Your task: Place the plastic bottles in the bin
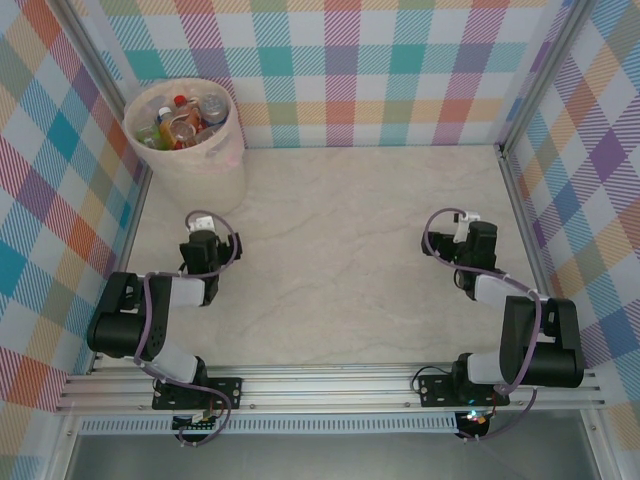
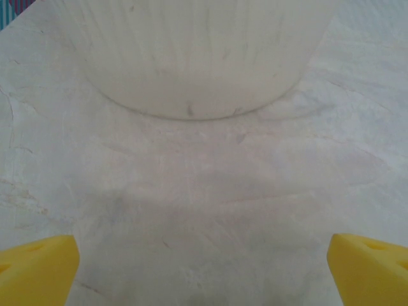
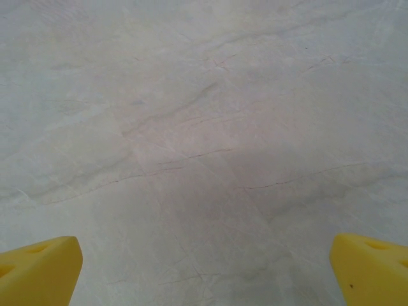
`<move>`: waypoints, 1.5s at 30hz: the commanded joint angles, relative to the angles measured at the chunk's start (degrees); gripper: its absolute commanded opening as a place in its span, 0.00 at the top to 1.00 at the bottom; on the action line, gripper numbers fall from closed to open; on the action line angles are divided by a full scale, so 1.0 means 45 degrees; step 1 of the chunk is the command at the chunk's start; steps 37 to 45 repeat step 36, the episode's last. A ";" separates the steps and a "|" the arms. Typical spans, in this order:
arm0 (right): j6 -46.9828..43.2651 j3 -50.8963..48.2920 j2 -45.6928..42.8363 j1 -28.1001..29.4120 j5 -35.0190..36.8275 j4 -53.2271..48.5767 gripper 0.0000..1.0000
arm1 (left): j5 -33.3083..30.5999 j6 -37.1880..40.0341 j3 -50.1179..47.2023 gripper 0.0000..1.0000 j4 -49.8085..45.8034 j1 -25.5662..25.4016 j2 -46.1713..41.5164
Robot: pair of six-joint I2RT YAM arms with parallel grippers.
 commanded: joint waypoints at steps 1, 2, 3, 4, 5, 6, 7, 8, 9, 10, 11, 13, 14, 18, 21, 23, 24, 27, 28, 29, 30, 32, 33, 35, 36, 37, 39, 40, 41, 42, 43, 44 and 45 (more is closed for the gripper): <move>-0.0167 -0.0515 -0.0230 -0.0071 -0.0373 0.1980 0.00 | 0.0351 0.0283 -0.0197 0.00 0.1667 0.0072 0.0074; -0.0089 -0.0661 -0.0199 -0.0070 -0.0323 0.2424 0.00 | 0.0159 0.0432 -0.0237 0.00 0.2027 -0.0045 0.0214; 0.0012 -0.0782 -0.0129 -0.0070 -0.0256 0.2859 0.00 | 0.0204 0.0346 -0.0137 0.00 0.1467 -0.0038 0.0039; 0.0141 -0.0909 -0.0012 -0.0079 -0.0198 0.3590 0.00 | 0.0167 0.0401 -0.0207 0.00 0.1887 -0.0038 0.0171; 0.0241 -0.1093 0.0216 -0.0070 -0.0188 0.4339 0.00 | 0.0190 0.0371 -0.0164 0.00 0.1606 -0.0038 0.0075; 0.0340 -0.1257 0.0495 -0.0080 -0.0101 0.4951 0.00 | 0.0173 0.0385 -0.0185 0.00 0.1741 -0.0038 0.0118; 0.0330 -0.1339 0.0802 -0.0075 -0.0146 0.5285 0.00 | 0.0188 0.0367 -0.0172 0.00 0.1657 -0.0047 0.0108; 0.0287 -0.1549 0.1044 -0.0070 -0.0246 0.6010 0.00 | 0.0166 0.0381 -0.0184 0.00 0.1742 -0.0038 0.0119; 0.0201 -0.1679 0.0982 -0.0070 -0.0402 0.6119 0.00 | 0.0175 0.0379 -0.0175 0.00 0.1689 -0.0038 0.0107; 0.0224 -0.1959 0.1006 -0.0070 -0.0392 0.6708 0.00 | 0.0183 0.0376 -0.0162 0.00 0.1702 -0.0038 0.0120; 0.0226 -0.2305 0.1077 -0.0068 -0.0389 0.7426 0.00 | 0.0174 0.0381 -0.0170 0.00 0.1691 -0.0038 0.0115; 0.0136 -0.2773 0.1778 -0.0052 -0.0572 0.8780 0.00 | 0.0185 0.0384 -0.0165 0.00 0.1705 -0.0054 0.0114; 0.0102 -0.2741 0.2357 -0.0070 -0.0823 0.9511 0.00 | 0.0179 0.0381 -0.0170 0.00 0.1705 -0.0038 0.0118; -0.0321 -0.0960 0.2334 0.0401 -0.0317 0.6068 0.00 | 0.0178 0.0379 -0.0170 0.00 0.1703 -0.0038 0.0127; -0.0513 -0.0849 0.2227 0.0660 0.0112 0.5668 0.00 | 0.0173 0.0376 -0.0170 0.00 0.1689 -0.0038 0.0110; -0.0533 -0.0874 0.2213 0.0663 0.0079 0.5715 0.00 | 0.0169 0.0379 -0.0170 0.00 0.1715 -0.0038 0.0107; -0.0550 -0.0850 0.2207 0.0672 0.0064 0.5618 0.00 | 0.0182 0.0376 -0.0160 0.00 0.1692 -0.0038 0.0121; -0.0652 -0.0832 0.2227 0.0681 -0.0220 0.5644 0.00 | 0.0176 0.0377 -0.0170 0.00 0.1693 -0.0040 0.0118; -0.0693 -0.0754 0.2243 0.0677 -0.0326 0.5475 0.00 | 0.0169 0.0380 -0.0170 0.00 0.1686 -0.0043 0.0127; -0.0657 -0.0742 0.2271 0.0662 -0.0330 0.5501 0.00 | 0.0171 0.0381 -0.0169 0.00 0.1693 -0.0047 0.0136; -0.0657 -0.0714 0.2249 0.0654 -0.0318 0.5422 0.00 | 0.0166 0.0383 -0.0170 0.00 0.1699 -0.0038 0.0126; -0.0666 -0.0716 0.2267 0.0665 -0.0323 0.5432 0.00 | 0.0180 0.0376 -0.0169 0.00 0.1695 -0.0038 0.0102; -0.0662 -0.0742 0.2267 0.0663 -0.0326 0.5467 0.00 | 0.0179 0.0376 -0.0168 0.00 0.1700 -0.0038 0.0116; -0.0691 -0.0754 0.2248 0.0657 -0.0332 0.5491 0.00 | 0.0165 0.0377 -0.0170 0.00 0.1705 -0.0038 0.0104; -0.0692 -0.0752 0.2231 0.0667 -0.0332 0.5492 0.00 | 0.0178 0.0376 -0.0159 0.00 0.1696 -0.0038 0.0103; -0.0692 -0.0752 0.2231 0.0667 -0.0332 0.5492 0.00 | 0.0178 0.0376 -0.0159 0.00 0.1696 -0.0038 0.0103; -0.0692 -0.0752 0.2231 0.0667 -0.0332 0.5492 0.00 | 0.0178 0.0376 -0.0159 0.00 0.1696 -0.0038 0.0103; -0.0692 -0.0752 0.2231 0.0667 -0.0332 0.5492 0.00 | 0.0178 0.0376 -0.0159 0.00 0.1696 -0.0038 0.0103; -0.0692 -0.0752 0.2231 0.0667 -0.0332 0.5492 0.00 | 0.0178 0.0376 -0.0159 0.00 0.1696 -0.0038 0.0103; -0.0692 -0.0752 0.2231 0.0667 -0.0332 0.5492 0.00 | 0.0178 0.0376 -0.0159 0.00 0.1696 -0.0038 0.0103; -0.0692 -0.0752 0.2231 0.0667 -0.0332 0.5492 0.00 | 0.0178 0.0376 -0.0159 0.00 0.1696 -0.0038 0.0103; -0.0692 -0.0752 0.2231 0.0667 -0.0332 0.5492 0.00 | 0.0178 0.0376 -0.0159 0.00 0.1696 -0.0038 0.0103; -0.0692 -0.0752 0.2231 0.0667 -0.0332 0.5492 0.00 | 0.0178 0.0376 -0.0159 0.00 0.1696 -0.0038 0.0103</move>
